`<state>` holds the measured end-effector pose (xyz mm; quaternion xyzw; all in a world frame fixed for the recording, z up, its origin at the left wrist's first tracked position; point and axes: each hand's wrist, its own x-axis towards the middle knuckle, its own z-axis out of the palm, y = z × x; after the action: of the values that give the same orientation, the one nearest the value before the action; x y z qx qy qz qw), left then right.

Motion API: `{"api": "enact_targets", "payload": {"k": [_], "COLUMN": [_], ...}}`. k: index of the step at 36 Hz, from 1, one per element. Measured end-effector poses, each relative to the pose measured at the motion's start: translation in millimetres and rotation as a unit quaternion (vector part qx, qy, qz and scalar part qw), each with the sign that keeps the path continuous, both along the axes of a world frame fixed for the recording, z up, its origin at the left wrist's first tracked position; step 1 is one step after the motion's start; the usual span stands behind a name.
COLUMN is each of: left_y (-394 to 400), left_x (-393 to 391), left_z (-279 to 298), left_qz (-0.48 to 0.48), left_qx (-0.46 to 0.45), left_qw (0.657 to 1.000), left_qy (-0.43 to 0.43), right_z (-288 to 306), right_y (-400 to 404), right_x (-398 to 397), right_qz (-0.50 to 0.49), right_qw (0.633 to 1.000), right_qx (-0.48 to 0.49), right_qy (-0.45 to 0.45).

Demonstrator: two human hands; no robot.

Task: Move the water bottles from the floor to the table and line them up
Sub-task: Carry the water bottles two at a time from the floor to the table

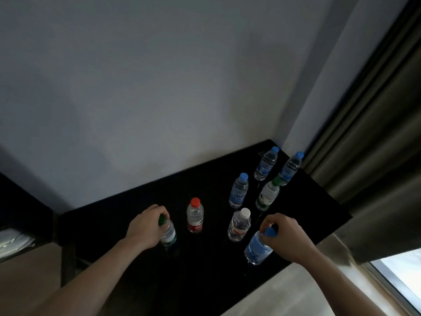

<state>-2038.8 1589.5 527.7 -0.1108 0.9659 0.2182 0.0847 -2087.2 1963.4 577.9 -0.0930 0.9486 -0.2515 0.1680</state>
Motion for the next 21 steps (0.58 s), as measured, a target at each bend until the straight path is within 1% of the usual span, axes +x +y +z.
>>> {"api": "enact_targets", "payload": {"k": [11, 17, 21], "left_y": [13.7, 13.9, 14.0], "left_x": [-10.7, -0.4, 9.3], "left_z": [-5.3, -6.1, -8.6], "left_qz": [0.043, 0.054, 0.06], "left_qx": [-0.028, -0.043, -0.03], "left_qw": [0.999, 0.998, 0.998], "left_qy": [-0.009, -0.011, 0.004], "right_z": [-16.5, -23.9, -33.4], "right_y": [24.0, 21.5, 18.4], "right_x": [-56.0, -72.5, -73.8], "right_qz": [-0.014, -0.044, -0.07], "right_qw": [0.999, 0.998, 0.996], "right_qx": [0.034, 0.031, 0.018], "right_qy": [-0.02, -0.03, -0.044]}}
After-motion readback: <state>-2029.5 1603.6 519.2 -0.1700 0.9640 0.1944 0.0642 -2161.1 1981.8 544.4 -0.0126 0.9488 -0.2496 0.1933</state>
